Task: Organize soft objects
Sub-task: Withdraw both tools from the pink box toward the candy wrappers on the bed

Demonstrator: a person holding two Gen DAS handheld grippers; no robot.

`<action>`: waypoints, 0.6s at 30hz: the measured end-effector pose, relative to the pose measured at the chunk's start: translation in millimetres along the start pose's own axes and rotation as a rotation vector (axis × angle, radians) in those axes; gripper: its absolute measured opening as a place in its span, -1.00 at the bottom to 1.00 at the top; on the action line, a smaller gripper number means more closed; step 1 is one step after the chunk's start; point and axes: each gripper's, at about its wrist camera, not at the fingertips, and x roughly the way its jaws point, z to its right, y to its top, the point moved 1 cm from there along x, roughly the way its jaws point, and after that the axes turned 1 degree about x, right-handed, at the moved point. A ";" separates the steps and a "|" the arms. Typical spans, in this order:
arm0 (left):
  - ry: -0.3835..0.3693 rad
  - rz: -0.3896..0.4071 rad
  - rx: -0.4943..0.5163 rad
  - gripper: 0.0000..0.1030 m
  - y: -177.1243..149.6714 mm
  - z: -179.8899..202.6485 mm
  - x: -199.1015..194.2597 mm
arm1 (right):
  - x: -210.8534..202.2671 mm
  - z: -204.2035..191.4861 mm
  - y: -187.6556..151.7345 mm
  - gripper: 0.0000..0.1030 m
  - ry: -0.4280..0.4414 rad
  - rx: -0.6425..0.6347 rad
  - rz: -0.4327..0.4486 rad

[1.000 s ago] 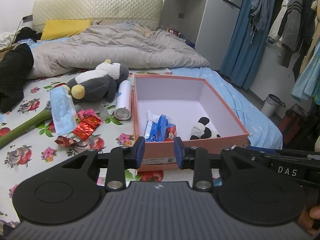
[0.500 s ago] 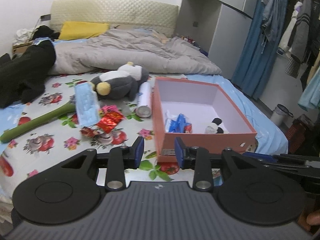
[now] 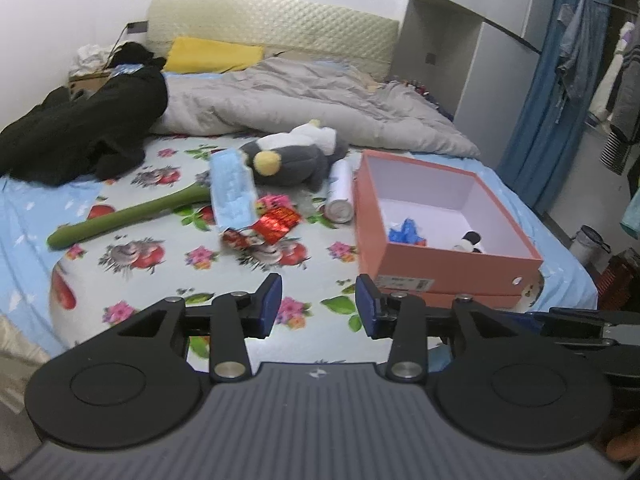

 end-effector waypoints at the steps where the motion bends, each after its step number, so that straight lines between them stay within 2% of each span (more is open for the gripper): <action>1: 0.005 -0.005 -0.007 -0.10 -1.4 -3.0 0.5 | 2.1 -2.5 -0.3 -0.30 0.004 -0.007 -0.004; 8: 0.020 -0.040 -0.062 -0.10 -5.6 -23.4 12.6 | 16.5 -8.2 3.1 -0.31 -0.004 -0.008 -0.035; 18: 0.035 -0.093 -0.093 -0.10 9.2 -46.2 47.1 | 49.9 -3.9 18.7 -0.31 -0.009 0.026 -0.084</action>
